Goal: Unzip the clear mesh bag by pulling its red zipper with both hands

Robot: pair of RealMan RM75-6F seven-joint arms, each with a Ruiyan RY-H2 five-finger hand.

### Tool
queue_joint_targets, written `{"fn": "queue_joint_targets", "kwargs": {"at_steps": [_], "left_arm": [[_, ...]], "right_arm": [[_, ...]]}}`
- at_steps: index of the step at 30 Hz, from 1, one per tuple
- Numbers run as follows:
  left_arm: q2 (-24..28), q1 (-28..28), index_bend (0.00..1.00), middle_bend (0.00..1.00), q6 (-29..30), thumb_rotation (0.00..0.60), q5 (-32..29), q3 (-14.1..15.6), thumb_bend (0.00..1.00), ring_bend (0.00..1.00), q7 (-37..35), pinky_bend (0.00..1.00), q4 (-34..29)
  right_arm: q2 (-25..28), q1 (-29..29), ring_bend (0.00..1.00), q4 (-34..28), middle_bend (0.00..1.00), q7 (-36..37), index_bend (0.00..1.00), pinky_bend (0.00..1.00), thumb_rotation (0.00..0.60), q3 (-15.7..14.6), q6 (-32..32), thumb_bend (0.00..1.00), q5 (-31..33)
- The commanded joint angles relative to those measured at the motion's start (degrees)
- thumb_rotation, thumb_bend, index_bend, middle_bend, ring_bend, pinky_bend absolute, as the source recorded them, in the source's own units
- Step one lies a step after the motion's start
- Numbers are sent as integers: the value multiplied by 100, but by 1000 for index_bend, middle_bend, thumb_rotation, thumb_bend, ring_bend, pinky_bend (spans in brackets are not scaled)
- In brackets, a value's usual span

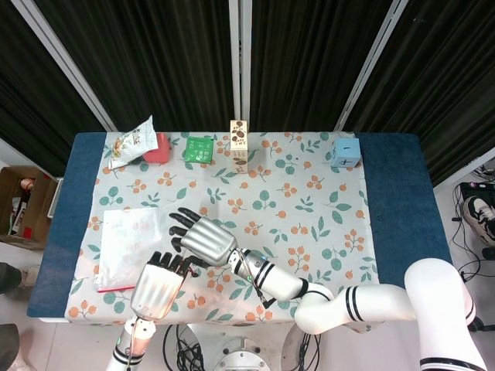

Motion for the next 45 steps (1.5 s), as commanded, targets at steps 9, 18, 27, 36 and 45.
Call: {"fn": "queue_joint_targets", "kwargs": {"at_steps": [9,18,27,36,45], "left_arm": [[2,18,782,708,-46,600,11,-44,389,664,4,711,-14],[8,43,786,706,-55,600,-6,-53,388,663,-85,711,-3],[-5,89,786,705,24,600,-16,-81,389,662,-202,711,89],[-57,83,786,704,41,600,-79,-148,391,663,-353,711,171],[-62,101,788,704,57,600,-115,-138,393,662,-439,711,209]], "right_arm": [[-154,71,39,180,254,148,513,53,600,-8,-22,314,2],[-286,91,92,320,323,283,678,84,600,20,34,393,-18],[-292,-12,143,306,387,452,828,100,600,102,255,477,-72],[-19,-123,163,-32,401,528,856,103,600,226,367,477,11],[294,-246,168,-327,403,491,871,104,600,288,531,477,44]]}}
